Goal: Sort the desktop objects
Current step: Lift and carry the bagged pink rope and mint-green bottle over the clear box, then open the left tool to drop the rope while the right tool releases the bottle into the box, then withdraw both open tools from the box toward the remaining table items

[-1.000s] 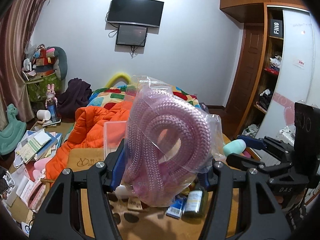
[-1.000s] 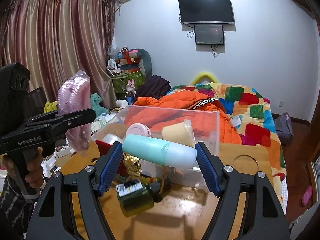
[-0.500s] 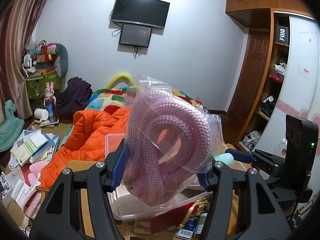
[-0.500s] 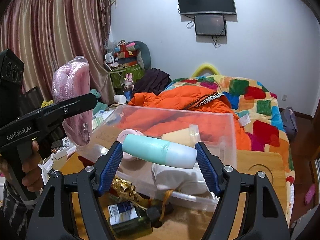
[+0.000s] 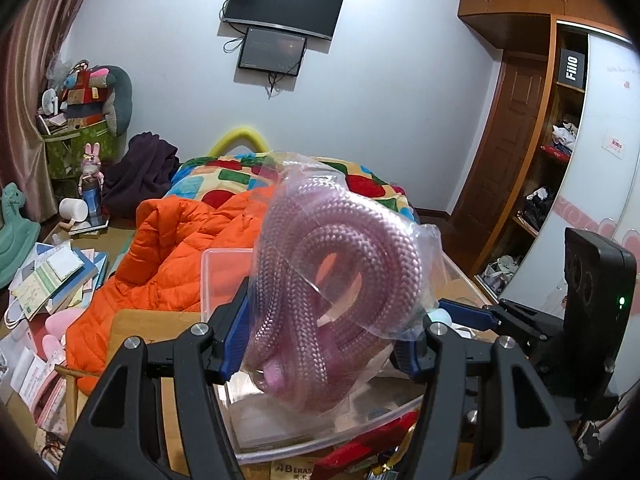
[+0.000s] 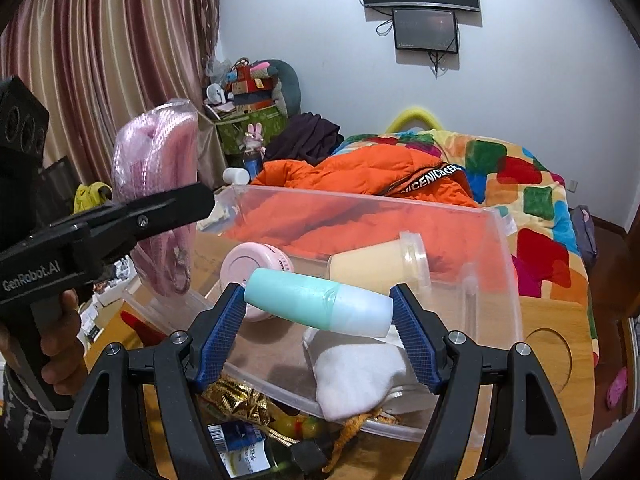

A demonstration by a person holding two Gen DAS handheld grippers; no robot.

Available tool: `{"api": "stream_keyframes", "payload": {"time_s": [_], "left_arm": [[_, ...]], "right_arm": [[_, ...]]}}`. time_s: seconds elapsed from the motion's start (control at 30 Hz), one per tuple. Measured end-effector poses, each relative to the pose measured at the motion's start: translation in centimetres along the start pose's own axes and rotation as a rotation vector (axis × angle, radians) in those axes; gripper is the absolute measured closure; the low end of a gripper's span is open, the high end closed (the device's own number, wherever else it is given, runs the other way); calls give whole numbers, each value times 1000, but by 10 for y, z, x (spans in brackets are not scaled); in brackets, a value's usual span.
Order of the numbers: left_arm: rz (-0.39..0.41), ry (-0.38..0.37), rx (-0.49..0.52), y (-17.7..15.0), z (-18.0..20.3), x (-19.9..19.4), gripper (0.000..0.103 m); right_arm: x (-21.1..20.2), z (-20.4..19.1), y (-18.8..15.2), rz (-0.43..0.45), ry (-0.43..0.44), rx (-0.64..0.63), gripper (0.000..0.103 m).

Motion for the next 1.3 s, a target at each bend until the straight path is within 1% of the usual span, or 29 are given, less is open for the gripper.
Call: {"api": "stream_keyframes", "payload": {"time_s": [0.27, 0.4, 0.6, 0.67, 0.73, 0.9, 0.97, 1.07, 1.3], "left_arm": [[-61, 40, -26, -4, -9, 19, 44], [-60, 50, -33, -5, -11, 16, 44], [-37, 56, -9, 0, -4, 2, 44], [-27, 56, 0, 1, 0, -4, 44], [-19, 59, 11, 2, 4, -10, 44], [-9, 75, 32, -1, 12, -25, 43], [-7, 80, 32, -4, 13, -31, 40], [-3, 93, 33, -10, 15, -40, 37], [-23, 122, 15, -36, 14, -53, 35]], "right_arm": [[7, -3, -2, -15, -55, -29, 32], [6, -2, -3, -14, -81, -28, 31], [-5, 4, -1, 7, -101, -3, 29], [-14, 7, -1, 26, -110, 8, 24], [-22, 9, -1, 42, -117, 18, 22], [-44, 14, -4, 66, -119, 46, 21], [-51, 15, -6, 70, -118, 62, 19], [-61, 18, -11, 77, -114, 86, 18], [-71, 13, -33, 50, -100, 107, 18]]}}
Point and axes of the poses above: each gripper's, at about its wrist camera, not at the fingertips, and x roughly the way its jaws point, z to its right, y to its top, the point moved 1 cm from there along x, roughly the way its jaws point, and after that the axes turned 4 degrees about -y, right-handed, at the moved point
